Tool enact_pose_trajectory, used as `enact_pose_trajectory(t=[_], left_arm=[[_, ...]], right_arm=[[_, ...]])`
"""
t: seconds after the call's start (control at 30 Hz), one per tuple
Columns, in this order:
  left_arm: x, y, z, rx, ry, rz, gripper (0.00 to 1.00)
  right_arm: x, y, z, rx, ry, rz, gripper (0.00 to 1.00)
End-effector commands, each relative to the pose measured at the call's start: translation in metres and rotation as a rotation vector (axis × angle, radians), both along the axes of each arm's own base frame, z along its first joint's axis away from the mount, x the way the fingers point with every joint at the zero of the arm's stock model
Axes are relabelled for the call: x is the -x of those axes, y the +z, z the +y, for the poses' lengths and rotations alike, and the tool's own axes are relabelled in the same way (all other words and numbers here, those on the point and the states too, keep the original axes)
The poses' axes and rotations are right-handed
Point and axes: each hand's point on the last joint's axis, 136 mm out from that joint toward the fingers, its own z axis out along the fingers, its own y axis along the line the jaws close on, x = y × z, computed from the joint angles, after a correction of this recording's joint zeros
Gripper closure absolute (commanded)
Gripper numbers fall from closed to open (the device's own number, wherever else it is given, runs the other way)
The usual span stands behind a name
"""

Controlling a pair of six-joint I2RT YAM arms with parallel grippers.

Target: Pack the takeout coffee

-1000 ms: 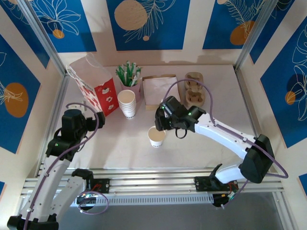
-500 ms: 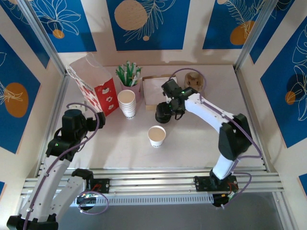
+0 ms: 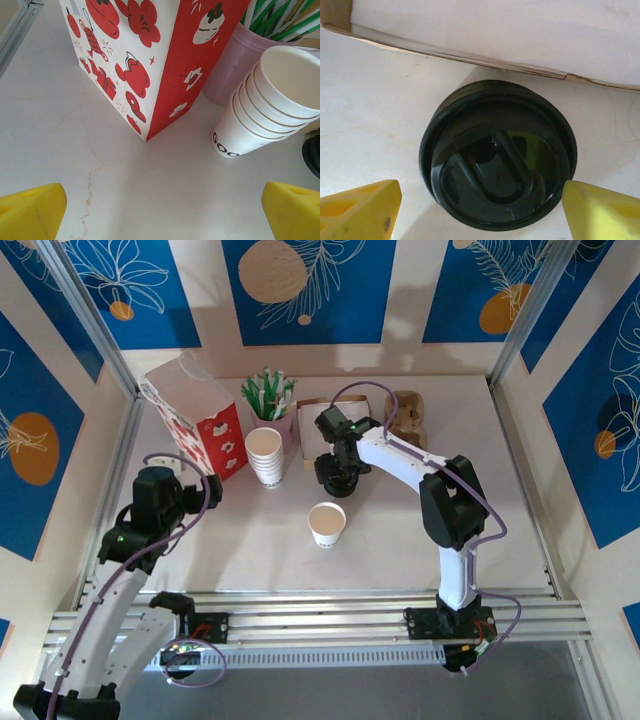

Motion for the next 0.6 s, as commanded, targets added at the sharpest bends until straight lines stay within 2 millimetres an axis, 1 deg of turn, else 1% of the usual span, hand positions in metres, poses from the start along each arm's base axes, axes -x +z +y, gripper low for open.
enact_pose_trajectory(t=[0.0,0.13,0.27,0.57], left_arm=[[0.001,0.005,-0.005,-0.006,-0.029,-0.002,0.00],[0.001,0.005,-0.005,-0.007,-0.028,-0.002,0.00],[0.000,0.004,-0.005,-0.009,-0.028,0.003,0.00],[0.000,0.004,-0.004,-0.011,-0.027,0.002,0.00]], right_arm=[[-0.005,0.000,-0.004,0.039,0.010,-0.008,0.17],[-0.006,-0.004,-0.006,0.038,0.008,-0.003,0.21],[-0.007,-0.004,-0.003,0.018,0.015,-0.003,0.24],[-0.005,-0.015,-0.002,-0.006,0.002,0.039,0.26]])
